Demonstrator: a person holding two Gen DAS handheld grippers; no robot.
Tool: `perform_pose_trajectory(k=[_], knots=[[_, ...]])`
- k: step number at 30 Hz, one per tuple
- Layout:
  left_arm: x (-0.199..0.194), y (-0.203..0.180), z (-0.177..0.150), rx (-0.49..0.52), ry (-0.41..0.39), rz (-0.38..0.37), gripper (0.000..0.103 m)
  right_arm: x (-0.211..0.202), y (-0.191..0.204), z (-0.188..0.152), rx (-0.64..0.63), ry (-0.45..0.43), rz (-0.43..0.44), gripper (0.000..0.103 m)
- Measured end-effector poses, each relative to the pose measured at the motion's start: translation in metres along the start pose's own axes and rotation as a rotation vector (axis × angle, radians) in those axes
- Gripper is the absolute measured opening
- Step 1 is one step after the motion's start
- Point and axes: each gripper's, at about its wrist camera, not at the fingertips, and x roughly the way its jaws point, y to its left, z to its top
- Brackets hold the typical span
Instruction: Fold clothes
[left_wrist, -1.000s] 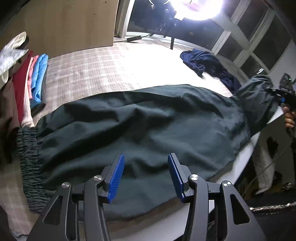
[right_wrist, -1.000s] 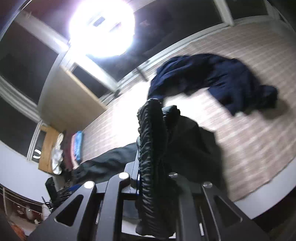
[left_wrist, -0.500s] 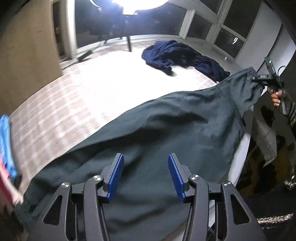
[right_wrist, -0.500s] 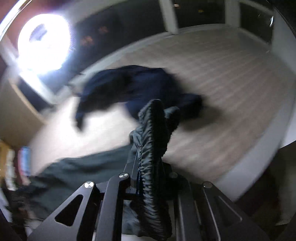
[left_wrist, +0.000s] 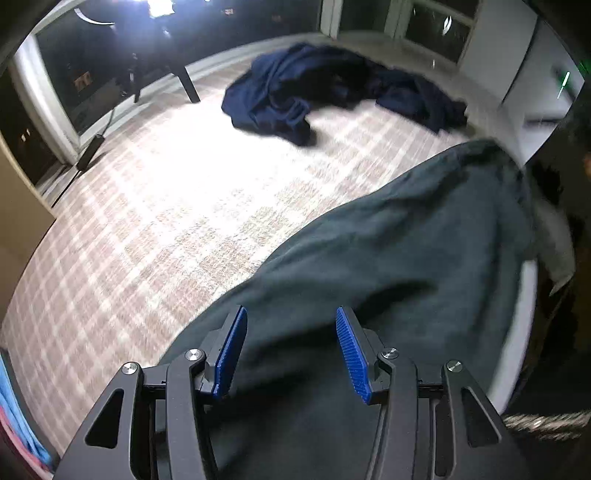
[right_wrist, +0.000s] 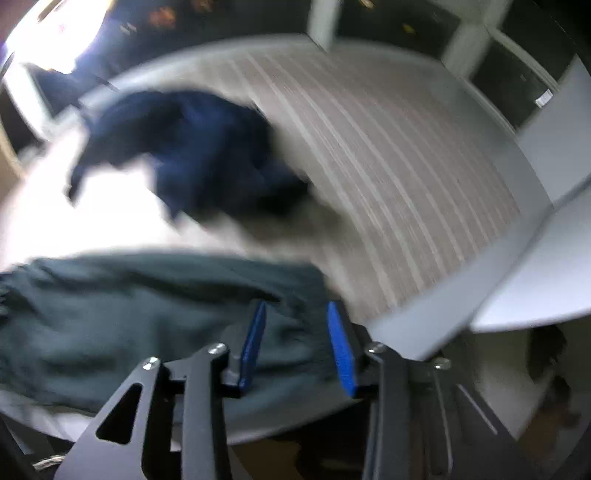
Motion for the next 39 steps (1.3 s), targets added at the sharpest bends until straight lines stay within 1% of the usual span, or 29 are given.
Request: perform_pose_trajectory(k=[1, 2, 3, 4, 5, 7, 8, 9, 10, 14, 15, 16, 17, 19, 20, 21, 22, 23, 24, 27, 29, 30, 31, 32, 34, 35, 36, 38, 39], knots=[[0.006, 0.0, -0.001, 0.009, 0.016, -0.001, 0.042, -0.009, 0.012, 0.008, -0.027, -0.028, 0.054, 0.043], [0.011, 0.001, -0.003, 0.013, 0.032, -0.01, 0.031, -0.011, 0.031, 0.018, -0.07, -0.039, 0.13, 0.043], [0.013, 0.002, -0.006, 0.014, 0.037, -0.017, 0.025, -0.014, 0.05, 0.027, -0.114, -0.051, 0.205, 0.043], [0.014, 0.002, -0.009, 0.014, 0.04, -0.023, 0.013, -0.013, 0.071, 0.037, -0.159, -0.057, 0.278, 0.043], [0.014, 0.001, -0.013, 0.015, 0.037, -0.025, 0.008, -0.007, 0.096, 0.047, -0.211, -0.05, 0.353, 0.043], [0.01, 0.001, -0.019, 0.007, 0.029, -0.043, 0.005, 0.018, 0.151, 0.062, -0.324, 0.003, 0.492, 0.041], [0.008, 0.001, -0.022, -0.006, 0.025, -0.053, 0.002, 0.031, 0.176, 0.066, -0.375, 0.028, 0.533, 0.034], [0.006, 0.0, -0.025, -0.017, 0.023, -0.056, 0.001, 0.044, 0.2, 0.07, -0.429, 0.052, 0.569, 0.026], [0.004, -0.001, -0.028, -0.028, 0.021, -0.059, 0.001, 0.058, 0.224, 0.072, -0.49, 0.077, 0.596, 0.024], [-0.004, -0.004, -0.038, -0.071, 0.027, -0.059, 0.003, 0.111, 0.319, 0.075, -0.688, 0.237, 0.718, 0.024], [-0.007, -0.003, -0.038, -0.081, 0.023, -0.058, 0.004, 0.119, 0.337, 0.074, -0.739, 0.258, 0.728, 0.03], [-0.014, -0.001, -0.038, -0.096, 0.008, -0.052, 0.005, 0.124, 0.351, 0.073, -0.789, 0.264, 0.721, 0.034], [-0.02, 0.001, -0.039, -0.111, -0.007, -0.046, 0.007, 0.128, 0.364, 0.072, -0.835, 0.268, 0.715, 0.041], [-0.029, 0.009, -0.037, -0.146, -0.024, -0.05, 0.011, 0.134, 0.381, 0.069, -0.909, 0.28, 0.713, 0.041], [-0.033, 0.014, -0.037, -0.149, -0.035, -0.057, 0.016, 0.137, 0.386, 0.067, -0.931, 0.299, 0.728, 0.041], [-0.037, 0.019, -0.036, -0.152, -0.045, -0.065, 0.018, 0.138, 0.387, 0.065, -0.951, 0.319, 0.746, 0.039], [-0.039, 0.023, -0.034, -0.162, -0.048, -0.06, 0.019, 0.139, 0.388, 0.063, -0.968, 0.335, 0.767, 0.034], [-0.039, 0.026, -0.032, -0.165, -0.05, -0.057, 0.019, 0.138, 0.387, 0.061, -0.981, 0.339, 0.789, 0.017], [-0.039, 0.029, -0.03, -0.167, -0.052, -0.054, 0.02, 0.134, 0.386, 0.058, -0.991, 0.338, 0.808, 0.005], [-0.03, 0.03, -0.019, -0.126, -0.029, -0.047, 0.025, 0.123, 0.382, 0.048, -1.012, 0.339, 0.858, 0.005], [-0.023, 0.027, -0.011, -0.083, -0.012, -0.051, 0.036, 0.116, 0.379, 0.041, -1.024, 0.34, 0.89, 0.004], [-0.019, 0.026, -0.007, -0.061, -0.003, -0.053, 0.039, 0.113, 0.378, 0.039, -1.03, 0.329, 0.892, 0.004], [-0.016, 0.023, -0.004, -0.031, 0.008, -0.056, 0.042, 0.111, 0.378, 0.039, -1.035, 0.298, 0.867, 0.004], [-0.012, 0.02, 0.0, -0.001, 0.019, -0.058, 0.042, 0.11, 0.378, 0.039, -1.04, 0.267, 0.843, 0.006], [-0.008, 0.02, 0.005, 0.013, 0.03, -0.051, 0.042, 0.115, 0.377, 0.048, -1.031, 0.224, 0.77, 0.033], [-0.009, 0.02, 0.005, 0.005, 0.026, -0.062, 0.042, 0.121, 0.377, 0.053, -1.021, 0.218, 0.746, 0.057], [-0.01, 0.021, 0.004, -0.004, 0.02, -0.072, 0.042, 0.127, 0.377, 0.056, -1.008, 0.231, 0.75, 0.059], [-0.012, 0.024, 0.002, -0.02, 0.023, -0.076, 0.042, 0.141, 0.378, 0.063, -0.982, 0.257, 0.759, 0.059], [-0.011, 0.025, 0.001, -0.021, 0.029, -0.067, 0.042, 0.145, 0.379, 0.064, -0.976, 0.275, 0.771, 0.055]])
